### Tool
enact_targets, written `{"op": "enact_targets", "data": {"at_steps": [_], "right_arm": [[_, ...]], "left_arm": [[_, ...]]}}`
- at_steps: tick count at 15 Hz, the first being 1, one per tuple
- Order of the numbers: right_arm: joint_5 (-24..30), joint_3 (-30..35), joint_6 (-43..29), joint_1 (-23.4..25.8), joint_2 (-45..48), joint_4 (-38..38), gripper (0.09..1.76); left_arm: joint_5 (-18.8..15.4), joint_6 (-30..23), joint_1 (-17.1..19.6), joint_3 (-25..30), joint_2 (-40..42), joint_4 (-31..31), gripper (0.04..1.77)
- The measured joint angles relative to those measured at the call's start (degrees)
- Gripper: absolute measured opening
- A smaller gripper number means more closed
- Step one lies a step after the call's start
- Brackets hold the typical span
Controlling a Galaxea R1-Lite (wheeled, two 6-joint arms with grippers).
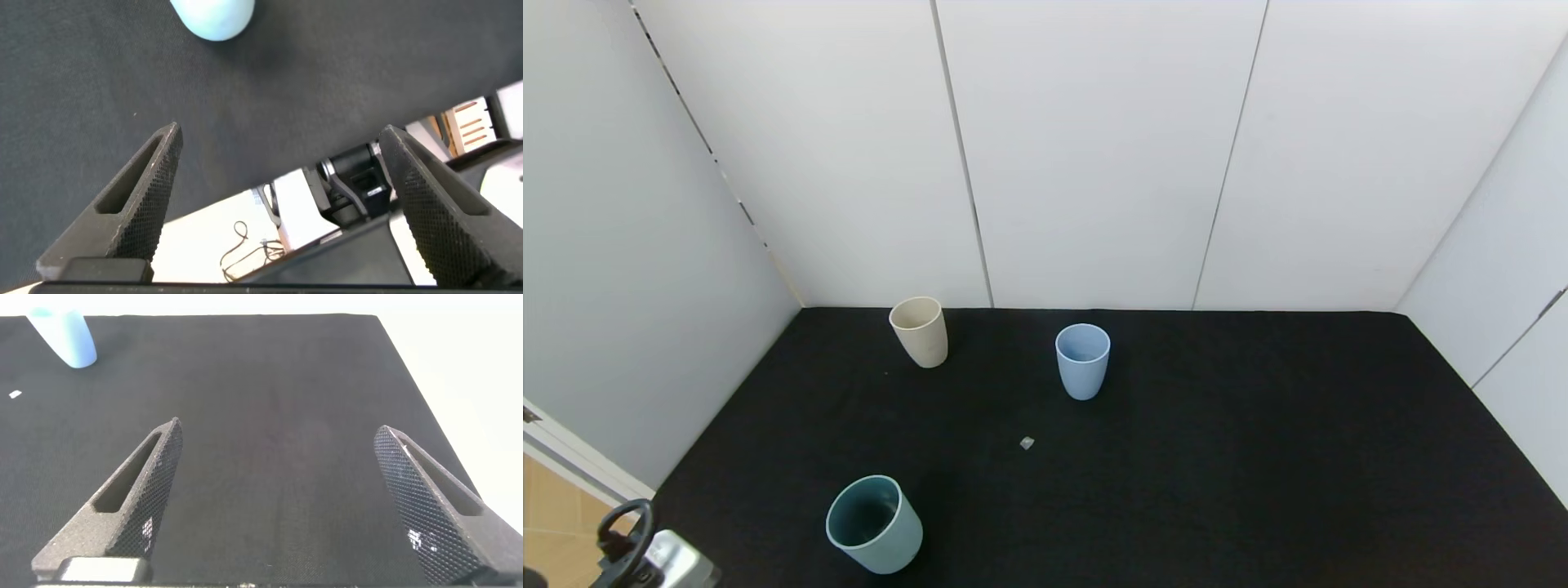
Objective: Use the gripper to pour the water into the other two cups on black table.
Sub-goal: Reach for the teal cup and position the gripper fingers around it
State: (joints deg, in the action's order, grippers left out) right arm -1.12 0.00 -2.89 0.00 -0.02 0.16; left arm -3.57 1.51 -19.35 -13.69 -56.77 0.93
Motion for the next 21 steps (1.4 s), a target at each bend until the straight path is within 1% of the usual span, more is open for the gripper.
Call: {"op": "enact_targets", "data": {"at_steps": [2, 5, 9, 11, 13, 18, 21], "right_arm": [[0.0, 0.0, 0.0, 0.0, 0.0, 0.0, 1.71], [0.0, 0.0, 0.0, 0.0, 0.0, 0.0, 1.71], [0.0, 0.0, 0.0, 0.0, 0.0, 0.0, 1.71], [0.0, 0.0, 0.0, 0.0, 0.0, 0.0, 1.71], [0.0, 0.0, 0.0, 0.0, 0.0, 0.0, 1.71], [0.0, 0.0, 0.0, 0.0, 0.0, 0.0, 1.71], [0.0, 0.0, 0.0, 0.0, 0.0, 0.0, 1.71]], "left_arm": [[0.0, 0.0, 0.3, 0.4, -4.5, -4.2, 1.72], [0.2, 0.0, 0.6, 0.7, -11.2, -8.2, 1.72], [0.3, -0.1, 3.0, 1.1, -19.9, -17.8, 1.72], [0.2, -0.1, 3.8, 1.5, -23.5, -21.4, 1.72], [0.0, -0.2, 4.0, 2.0, -26.3, -25.6, 1.72], [0.0, -0.7, 4.1, 6.6, -31.3, -40.9, 1.72], [0.1, -0.9, 4.2, 8.3, -34.0, -45.5, 1.72]]}}
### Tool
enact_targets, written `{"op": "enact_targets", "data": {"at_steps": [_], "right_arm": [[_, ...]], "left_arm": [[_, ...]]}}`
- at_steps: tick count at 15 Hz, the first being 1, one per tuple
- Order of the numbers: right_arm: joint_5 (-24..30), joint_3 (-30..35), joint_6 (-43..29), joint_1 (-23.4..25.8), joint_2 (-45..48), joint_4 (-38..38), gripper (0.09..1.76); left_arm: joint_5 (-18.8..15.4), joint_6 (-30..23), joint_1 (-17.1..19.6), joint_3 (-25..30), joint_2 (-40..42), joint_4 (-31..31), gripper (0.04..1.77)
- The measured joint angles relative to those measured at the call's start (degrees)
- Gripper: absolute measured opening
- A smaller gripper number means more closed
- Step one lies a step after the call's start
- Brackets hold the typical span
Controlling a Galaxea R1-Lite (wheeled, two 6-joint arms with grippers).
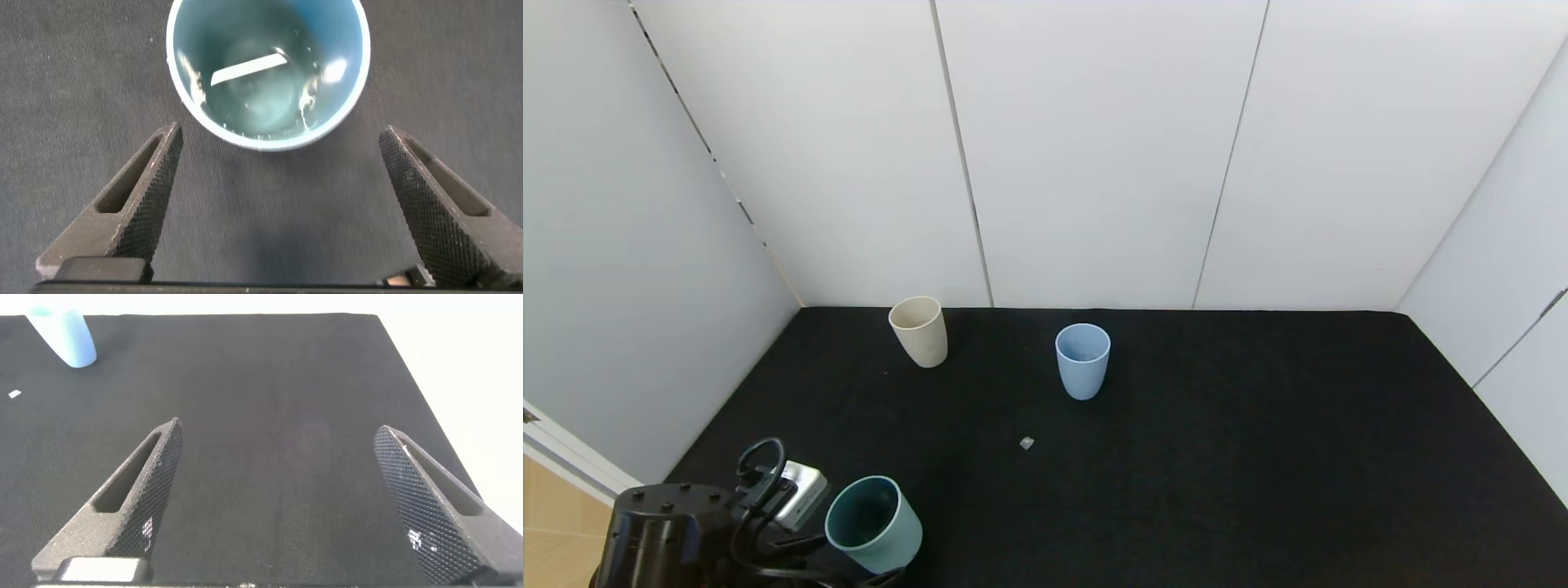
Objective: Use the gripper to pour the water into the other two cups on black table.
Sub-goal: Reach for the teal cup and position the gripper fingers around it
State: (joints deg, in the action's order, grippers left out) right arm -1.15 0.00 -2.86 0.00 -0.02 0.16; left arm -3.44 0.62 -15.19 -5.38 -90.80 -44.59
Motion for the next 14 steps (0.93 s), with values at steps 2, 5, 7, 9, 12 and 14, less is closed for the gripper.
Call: {"op": "enact_targets", "data": {"at_steps": [2, 5, 7, 9, 12, 14], "right_arm": [[0.0, 0.0, 0.0, 0.0, 0.0, 0.0, 1.71], [0.0, 0.0, 0.0, 0.0, 0.0, 0.0, 1.71], [0.0, 0.0, 0.0, 0.0, 0.0, 0.0, 1.71], [0.0, 0.0, 0.0, 0.0, 0.0, 0.0, 1.71], [0.0, 0.0, 0.0, 0.0, 0.0, 0.0, 1.71], [0.0, 0.0, 0.0, 0.0, 0.0, 0.0, 1.71]], "left_arm": [[0.3, 0.0, 0.1, 0.6, -2.8, -4.6, 1.72], [0.7, 0.0, 0.2, 1.2, -7.5, -11.3, 1.72], [1.6, 0.0, 0.5, 1.2, -10.5, -15.2, 1.72], [2.5, 0.0, 0.7, 1.2, -13.2, -19.0, 1.72], [3.1, 0.0, 0.9, 1.6, -15.9, -22.5, 1.72], [3.1, 0.0, 0.9, 1.7, -16.9, -24.0, 1.72]]}}
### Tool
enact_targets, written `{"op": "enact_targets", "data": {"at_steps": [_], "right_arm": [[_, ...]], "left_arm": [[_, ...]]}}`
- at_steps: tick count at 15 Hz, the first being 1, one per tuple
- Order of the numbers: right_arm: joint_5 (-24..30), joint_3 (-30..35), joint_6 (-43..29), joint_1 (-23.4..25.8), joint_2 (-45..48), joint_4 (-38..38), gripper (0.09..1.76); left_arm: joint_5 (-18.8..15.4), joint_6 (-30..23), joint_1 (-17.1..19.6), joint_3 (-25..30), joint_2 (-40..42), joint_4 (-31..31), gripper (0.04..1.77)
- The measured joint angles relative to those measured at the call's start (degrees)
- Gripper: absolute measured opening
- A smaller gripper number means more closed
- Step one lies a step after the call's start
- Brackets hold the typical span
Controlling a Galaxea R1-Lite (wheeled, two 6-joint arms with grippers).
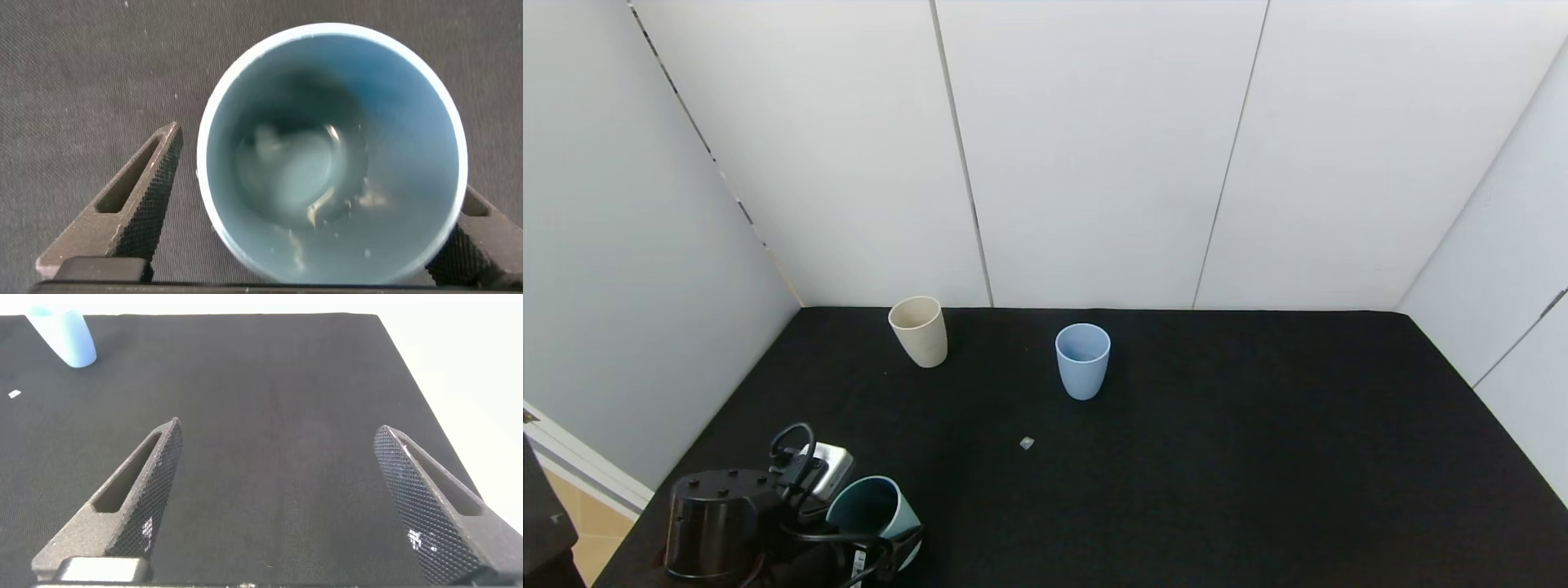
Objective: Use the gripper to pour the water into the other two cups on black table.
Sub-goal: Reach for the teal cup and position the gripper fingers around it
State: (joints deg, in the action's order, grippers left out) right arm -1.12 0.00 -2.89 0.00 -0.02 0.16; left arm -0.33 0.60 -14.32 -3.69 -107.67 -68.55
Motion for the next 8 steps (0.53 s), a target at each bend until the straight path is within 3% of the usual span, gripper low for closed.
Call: {"op": "enact_targets", "data": {"at_steps": [8], "right_arm": [[0.0, 0.0, 0.0, 0.0, 0.0, 0.0, 1.71]], "left_arm": [[0.0, -0.3, -0.8, 0.0, -2.0, -4.0, 1.72]]}}
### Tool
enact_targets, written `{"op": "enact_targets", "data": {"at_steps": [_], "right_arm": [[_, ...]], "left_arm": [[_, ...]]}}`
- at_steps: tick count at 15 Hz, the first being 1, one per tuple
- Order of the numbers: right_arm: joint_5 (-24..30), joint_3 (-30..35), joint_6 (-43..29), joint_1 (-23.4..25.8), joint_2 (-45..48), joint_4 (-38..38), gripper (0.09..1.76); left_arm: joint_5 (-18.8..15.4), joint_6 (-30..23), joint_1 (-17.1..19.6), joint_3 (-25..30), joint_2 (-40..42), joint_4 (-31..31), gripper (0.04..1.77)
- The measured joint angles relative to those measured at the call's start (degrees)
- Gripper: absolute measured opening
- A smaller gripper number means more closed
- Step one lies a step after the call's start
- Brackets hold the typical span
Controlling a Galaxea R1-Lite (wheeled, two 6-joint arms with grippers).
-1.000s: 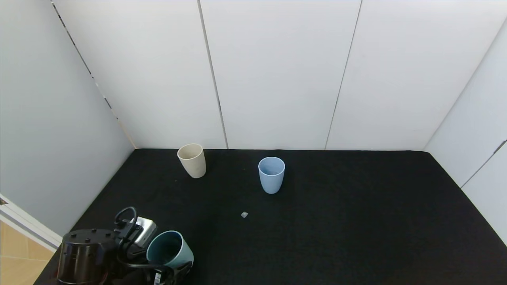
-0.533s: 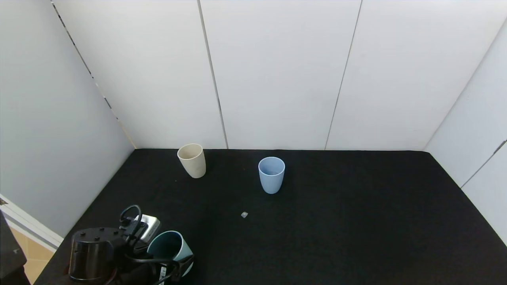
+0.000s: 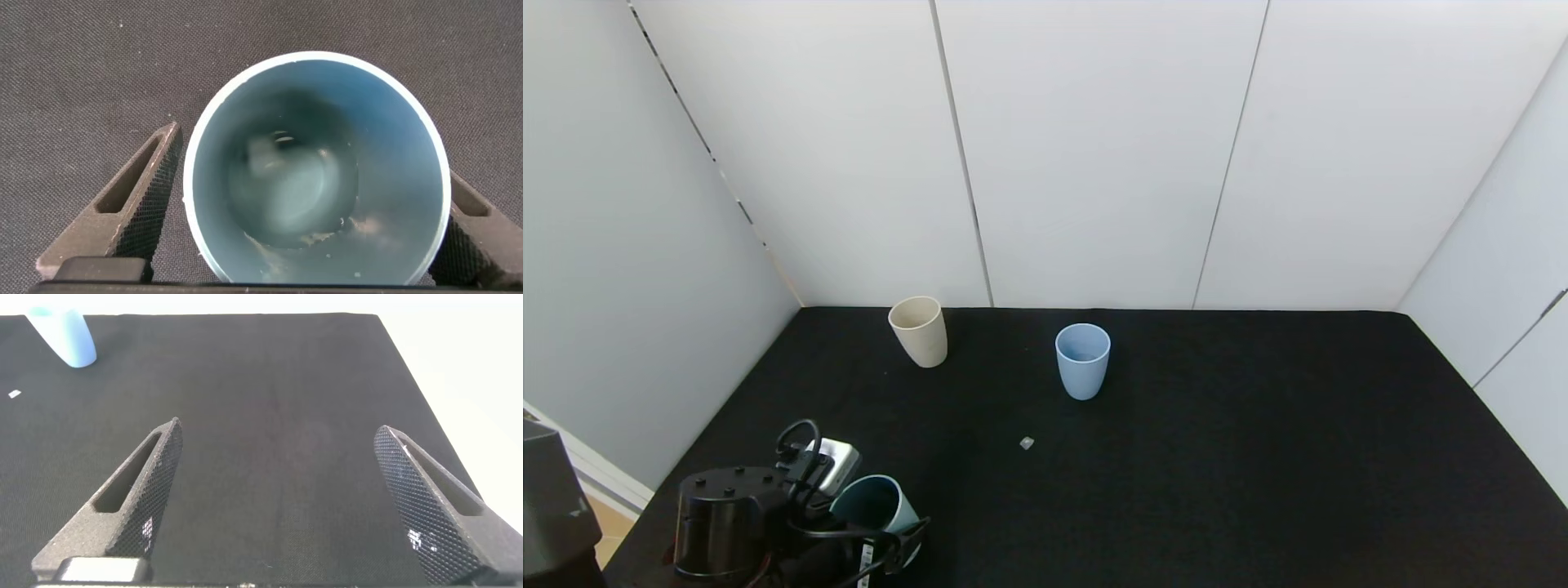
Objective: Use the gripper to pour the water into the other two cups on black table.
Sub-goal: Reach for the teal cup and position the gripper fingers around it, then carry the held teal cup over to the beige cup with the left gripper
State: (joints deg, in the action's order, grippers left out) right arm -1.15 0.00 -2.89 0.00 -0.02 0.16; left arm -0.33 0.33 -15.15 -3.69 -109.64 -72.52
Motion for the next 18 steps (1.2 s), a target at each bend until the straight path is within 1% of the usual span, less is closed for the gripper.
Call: {"op": "enact_targets", "data": {"at_steps": [3, 4, 6, 7, 14, 18], "right_arm": [[0.0, 0.0, 0.0, 0.0, 0.0, 0.0, 1.71], [0.0, 0.0, 0.0, 0.0, 0.0, 0.0, 1.71], [0.0, 0.0, 0.0, 0.0, 0.0, 0.0, 1.71], [0.0, 0.0, 0.0, 0.0, 0.0, 0.0, 1.71], [0.0, 0.0, 0.0, 0.0, 0.0, 0.0, 1.71], [0.0, 0.0, 0.0, 0.0, 0.0, 0.0, 1.71]], "left_arm": [[0.0, 0.0, -0.2, 0.1, 0.0, 0.0, 1.72], [0.0, 0.0, -0.3, 0.1, 0.0, 0.0, 1.61], [0.0, 0.0, -0.6, 0.1, 0.0, 0.0, 1.28], [0.0, 0.0, -0.7, 0.1, 0.0, 0.0, 1.23], [0.1, 0.0, -0.6, 0.1, 0.4, 0.2, 1.21], [-0.1, 0.0, 2.2, -1.0, 2.4, 0.3, 1.21]]}}
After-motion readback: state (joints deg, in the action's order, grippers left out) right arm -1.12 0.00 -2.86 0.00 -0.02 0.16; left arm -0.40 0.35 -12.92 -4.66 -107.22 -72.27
